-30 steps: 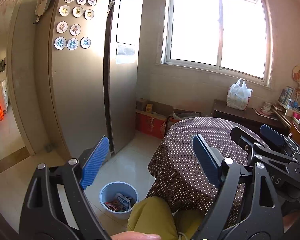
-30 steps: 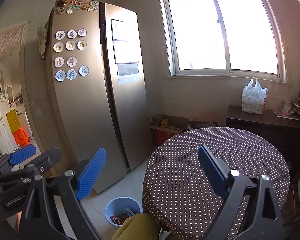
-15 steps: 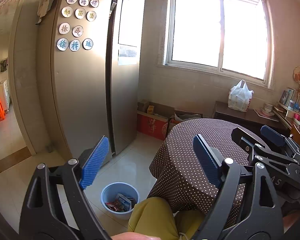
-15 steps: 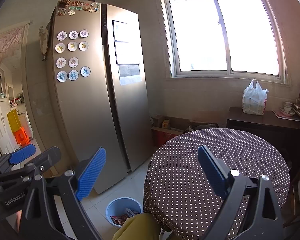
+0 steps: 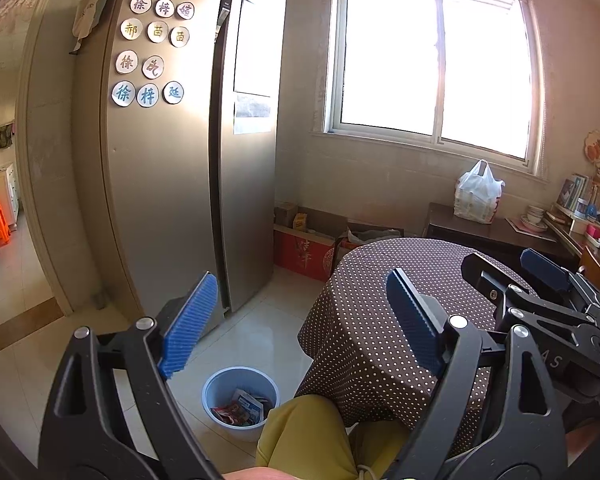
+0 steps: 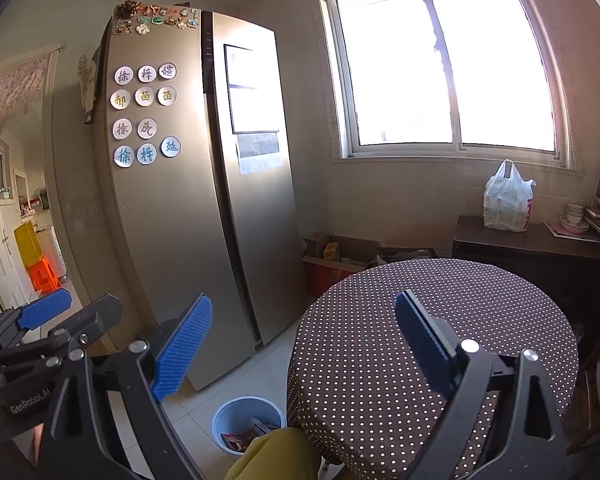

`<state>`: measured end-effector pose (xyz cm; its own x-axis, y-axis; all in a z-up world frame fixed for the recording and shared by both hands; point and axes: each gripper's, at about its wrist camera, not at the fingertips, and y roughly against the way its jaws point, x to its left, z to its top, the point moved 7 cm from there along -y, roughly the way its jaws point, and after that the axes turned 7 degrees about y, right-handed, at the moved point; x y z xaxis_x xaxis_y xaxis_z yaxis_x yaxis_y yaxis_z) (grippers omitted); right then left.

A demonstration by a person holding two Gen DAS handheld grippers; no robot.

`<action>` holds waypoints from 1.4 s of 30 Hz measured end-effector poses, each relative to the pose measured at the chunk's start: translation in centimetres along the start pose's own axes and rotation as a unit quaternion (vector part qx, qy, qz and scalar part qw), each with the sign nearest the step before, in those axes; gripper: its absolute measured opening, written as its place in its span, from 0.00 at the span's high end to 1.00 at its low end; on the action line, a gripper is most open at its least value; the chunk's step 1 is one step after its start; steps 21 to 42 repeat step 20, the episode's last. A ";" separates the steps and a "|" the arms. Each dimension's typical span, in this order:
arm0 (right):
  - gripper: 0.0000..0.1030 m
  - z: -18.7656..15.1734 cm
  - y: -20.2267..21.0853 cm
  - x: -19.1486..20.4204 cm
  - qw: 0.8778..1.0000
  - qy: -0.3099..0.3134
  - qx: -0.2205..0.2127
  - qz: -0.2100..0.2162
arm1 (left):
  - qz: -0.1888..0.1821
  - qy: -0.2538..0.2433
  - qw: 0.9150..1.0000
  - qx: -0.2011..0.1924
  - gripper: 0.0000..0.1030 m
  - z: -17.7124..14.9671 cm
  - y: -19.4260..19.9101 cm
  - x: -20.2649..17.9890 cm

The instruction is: Collect trash

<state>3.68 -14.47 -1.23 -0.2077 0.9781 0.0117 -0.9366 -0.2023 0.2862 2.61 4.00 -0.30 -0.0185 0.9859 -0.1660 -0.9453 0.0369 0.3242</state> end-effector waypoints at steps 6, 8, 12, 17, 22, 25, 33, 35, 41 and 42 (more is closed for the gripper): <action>0.11 0.0 0.0 0.0 1.000 0.001 0.000 0.000 | 0.001 -0.002 1.000 0.000 0.17 0.0 0.0 -0.1; 0.11 0.0 0.0 0.0 1.000 0.000 0.000 0.000 | 0.001 -0.002 1.000 0.000 0.17 -0.1 0.0 -0.1; 0.11 0.1 0.0 0.0 1.000 0.000 0.001 0.001 | 0.002 -0.002 1.000 0.001 0.17 -0.1 0.0 0.0; 0.11 0.1 -0.4 -0.1 1.000 -0.003 0.004 0.003 | 0.005 -0.002 1.000 0.002 0.14 -0.2 -0.2 0.0; 0.11 -0.2 -0.8 -0.4 1.000 -0.003 0.009 -0.001 | 0.004 -0.005 1.000 0.011 0.14 -0.5 -0.8 -0.3; 0.11 -0.2 -0.8 -0.4 1.000 -0.003 0.009 -0.001 | 0.004 -0.005 1.000 0.011 0.14 -0.5 -0.8 -0.3; 0.11 -0.2 -0.8 -0.4 1.000 -0.003 0.009 -0.001 | 0.004 -0.005 1.000 0.011 0.14 -0.5 -0.8 -0.3; 0.11 -0.2 -0.8 -0.4 1.000 -0.003 0.009 -0.001 | 0.004 -0.005 1.000 0.011 0.14 -0.5 -0.8 -0.3; 0.11 -0.2 -0.8 -0.4 1.000 -0.003 0.009 -0.001 | 0.004 -0.005 1.000 0.011 0.14 -0.5 -0.8 -0.3; 0.11 -0.2 -0.8 -0.4 1.000 -0.003 0.009 -0.001 | 0.004 -0.005 1.000 0.011 0.14 -0.5 -0.8 -0.3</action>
